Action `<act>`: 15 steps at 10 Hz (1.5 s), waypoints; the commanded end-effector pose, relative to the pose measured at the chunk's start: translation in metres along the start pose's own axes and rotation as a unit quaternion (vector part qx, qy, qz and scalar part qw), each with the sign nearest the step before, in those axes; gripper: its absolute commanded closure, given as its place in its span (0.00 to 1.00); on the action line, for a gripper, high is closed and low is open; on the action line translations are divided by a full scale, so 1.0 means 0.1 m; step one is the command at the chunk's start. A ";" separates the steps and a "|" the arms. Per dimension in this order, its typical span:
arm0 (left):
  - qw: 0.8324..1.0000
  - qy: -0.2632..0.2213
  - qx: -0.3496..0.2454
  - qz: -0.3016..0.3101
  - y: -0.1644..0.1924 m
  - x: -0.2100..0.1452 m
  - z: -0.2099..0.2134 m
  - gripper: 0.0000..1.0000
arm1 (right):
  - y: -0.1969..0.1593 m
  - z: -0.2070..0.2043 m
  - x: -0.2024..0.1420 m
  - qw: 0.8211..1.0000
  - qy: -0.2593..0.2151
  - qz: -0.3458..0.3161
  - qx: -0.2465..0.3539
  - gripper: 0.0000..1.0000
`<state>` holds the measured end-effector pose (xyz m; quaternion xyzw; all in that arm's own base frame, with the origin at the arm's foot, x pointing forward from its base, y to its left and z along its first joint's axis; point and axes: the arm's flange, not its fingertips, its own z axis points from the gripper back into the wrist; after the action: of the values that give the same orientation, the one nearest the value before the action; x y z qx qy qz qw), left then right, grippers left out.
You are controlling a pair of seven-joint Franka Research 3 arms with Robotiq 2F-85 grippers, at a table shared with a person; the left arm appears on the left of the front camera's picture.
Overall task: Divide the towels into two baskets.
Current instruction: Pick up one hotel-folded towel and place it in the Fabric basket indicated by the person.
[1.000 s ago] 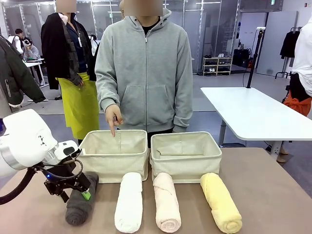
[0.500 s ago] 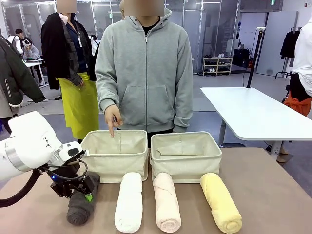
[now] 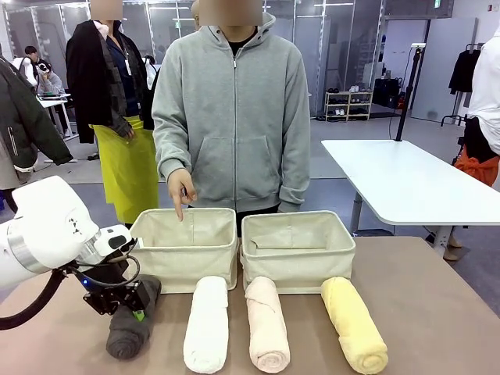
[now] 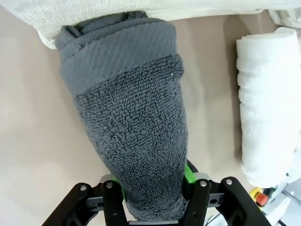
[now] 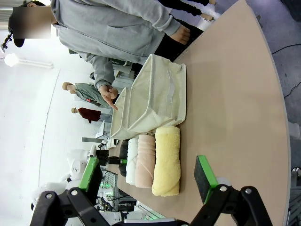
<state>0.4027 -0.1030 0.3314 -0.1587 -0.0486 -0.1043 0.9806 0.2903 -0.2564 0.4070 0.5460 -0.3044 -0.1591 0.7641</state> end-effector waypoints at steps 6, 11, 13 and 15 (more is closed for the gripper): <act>0.937 0.034 0.007 -0.349 -0.27 -0.50 1.26 0.77 | 0.02 0.02 0.01 1.000 -0.008 0.000 0.005 0.00; 0.921 0.041 0.004 -0.389 -0.34 -0.53 1.31 0.77 | 0.02 0.02 0.01 1.000 -0.008 0.000 0.005 0.00; 0.921 0.041 0.004 -0.389 -0.34 -0.53 1.31 0.77 | 0.02 0.02 0.01 1.000 -0.008 0.000 0.005 0.00; 0.904 0.034 0.052 -0.423 -0.43 -0.43 1.43 0.57 | 0.02 0.02 0.01 1.000 -0.008 0.000 0.005 0.00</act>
<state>0.3374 -0.0831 0.4600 -0.1147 -0.0704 -0.4989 0.8562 0.2902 -0.2568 0.4071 0.5461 -0.3048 -0.1595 0.7638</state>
